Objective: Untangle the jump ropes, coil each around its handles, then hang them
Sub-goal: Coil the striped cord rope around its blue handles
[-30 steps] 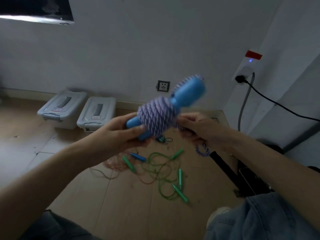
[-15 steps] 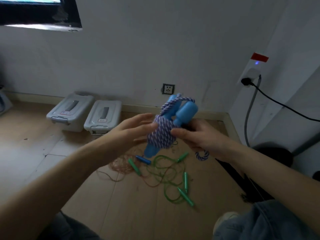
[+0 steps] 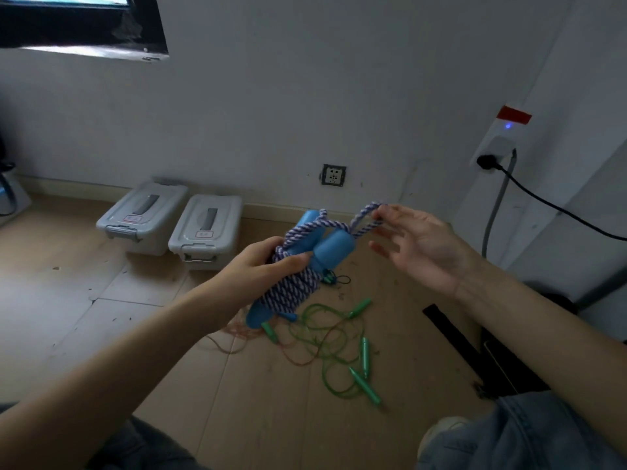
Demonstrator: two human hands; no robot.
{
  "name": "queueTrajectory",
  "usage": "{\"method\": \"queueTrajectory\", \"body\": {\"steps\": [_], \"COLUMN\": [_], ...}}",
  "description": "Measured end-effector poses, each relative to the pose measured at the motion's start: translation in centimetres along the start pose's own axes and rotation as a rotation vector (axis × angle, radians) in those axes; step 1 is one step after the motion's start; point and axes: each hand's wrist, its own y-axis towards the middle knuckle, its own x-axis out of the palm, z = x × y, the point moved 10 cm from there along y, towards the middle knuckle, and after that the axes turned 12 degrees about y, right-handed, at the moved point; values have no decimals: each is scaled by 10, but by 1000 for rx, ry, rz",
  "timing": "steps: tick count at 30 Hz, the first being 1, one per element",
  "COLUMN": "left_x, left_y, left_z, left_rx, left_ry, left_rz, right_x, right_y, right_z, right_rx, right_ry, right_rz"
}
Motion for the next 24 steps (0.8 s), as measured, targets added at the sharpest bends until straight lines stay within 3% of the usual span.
{"method": "queueTrajectory", "body": {"steps": [2, 4, 7, 9, 12, 16, 18, 20, 22, 24], "left_x": [9, 12, 10, 8, 11, 22, 24, 23, 20, 19], "left_y": [0, 0, -1, 0, 2, 2, 2, 3, 4, 5], "left_z": [2, 1, 1, 1, -2, -9, -13, -16, -17, -21], "left_rx": [19, 18, 14, 25, 33, 37, 25, 3, -15, -36], "left_ry": [31, 30, -46, 35, 210, 535, 660, 675, 687, 678], "left_rz": [-49, -66, -68, -68, -106, -207, -220, -195, -157, -140], "right_x": [8, 17, 18, 28, 45, 49, 54, 52, 43, 41], "right_y": [0, -2, -3, -5, -11, -18, -20, -18, -15, -15], "right_z": [-2, -2, 1, 5, 7, 14, 18, 15, 15, 22], "right_rx": [37, 36, -38, -85, -103, -168, -260, -284, -180, -106], "right_ry": [104, 48, -503, -872, -1136, -1428, -1465, -1347, -1163, -1148], "right_rz": [-77, -151, -152, -233, -379, -456, -445, -365, -292, -291]}}
